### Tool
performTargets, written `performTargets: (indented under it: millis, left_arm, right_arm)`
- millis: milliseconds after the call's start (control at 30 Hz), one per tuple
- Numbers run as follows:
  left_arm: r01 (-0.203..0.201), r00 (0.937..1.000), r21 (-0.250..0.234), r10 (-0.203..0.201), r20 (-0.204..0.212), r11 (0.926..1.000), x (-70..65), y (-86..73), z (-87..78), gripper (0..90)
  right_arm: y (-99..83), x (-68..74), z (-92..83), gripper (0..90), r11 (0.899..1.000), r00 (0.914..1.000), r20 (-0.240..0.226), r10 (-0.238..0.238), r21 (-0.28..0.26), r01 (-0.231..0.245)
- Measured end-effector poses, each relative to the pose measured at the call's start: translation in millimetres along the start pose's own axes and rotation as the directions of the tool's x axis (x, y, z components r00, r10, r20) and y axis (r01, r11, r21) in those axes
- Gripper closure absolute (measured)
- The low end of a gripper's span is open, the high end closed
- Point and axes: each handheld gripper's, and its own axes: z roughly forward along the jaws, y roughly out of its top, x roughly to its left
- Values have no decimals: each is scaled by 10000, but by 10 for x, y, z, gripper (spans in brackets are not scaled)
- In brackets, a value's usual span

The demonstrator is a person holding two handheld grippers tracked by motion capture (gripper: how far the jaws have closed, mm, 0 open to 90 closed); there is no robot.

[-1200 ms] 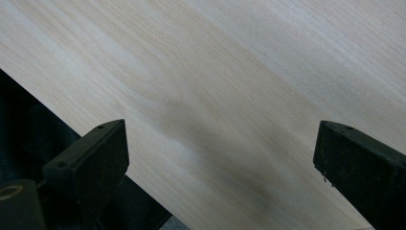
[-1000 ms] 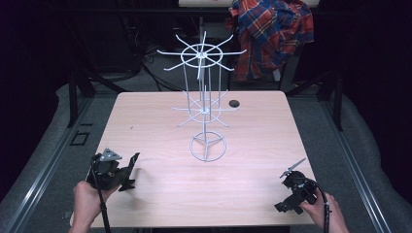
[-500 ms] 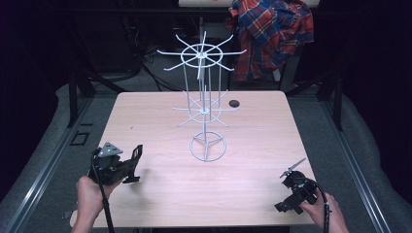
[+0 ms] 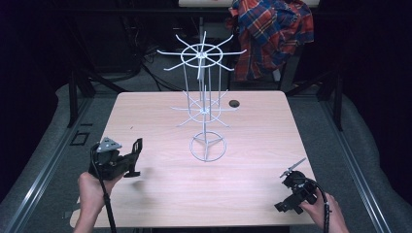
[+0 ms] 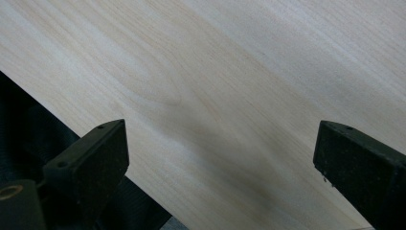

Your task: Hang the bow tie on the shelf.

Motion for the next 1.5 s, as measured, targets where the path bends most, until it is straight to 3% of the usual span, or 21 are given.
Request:
performTargets:
  millis: [67,767,1367,1467,1500]
  left_arm:
    - [-48,10000,29,48,59,10000,-10,19,19,880]
    - [88,9991,-441,-69,428,9990,-57,277,185,880]
    - [439,9953,-875,-359,899,9952,-14,474,304,880]
    - [455,9947,-924,-366,965,9947,-18,506,326,880]
    - [463,9941,-928,-367,1022,9946,-20,521,336,880]
  right_arm:
    - [8,-11,-13,45,9996,9998,33,-183,215,183]
    - [4,-15,-4,45,9996,9998,-52,-176,223,177]
    - [8,-26,4,45,9994,9997,-65,-237,254,238]
    - [-5,-29,1,45,9996,9999,-93,-126,264,129]
    - [-17,-11,17,45,9999,9999,-34,113,5,-113]
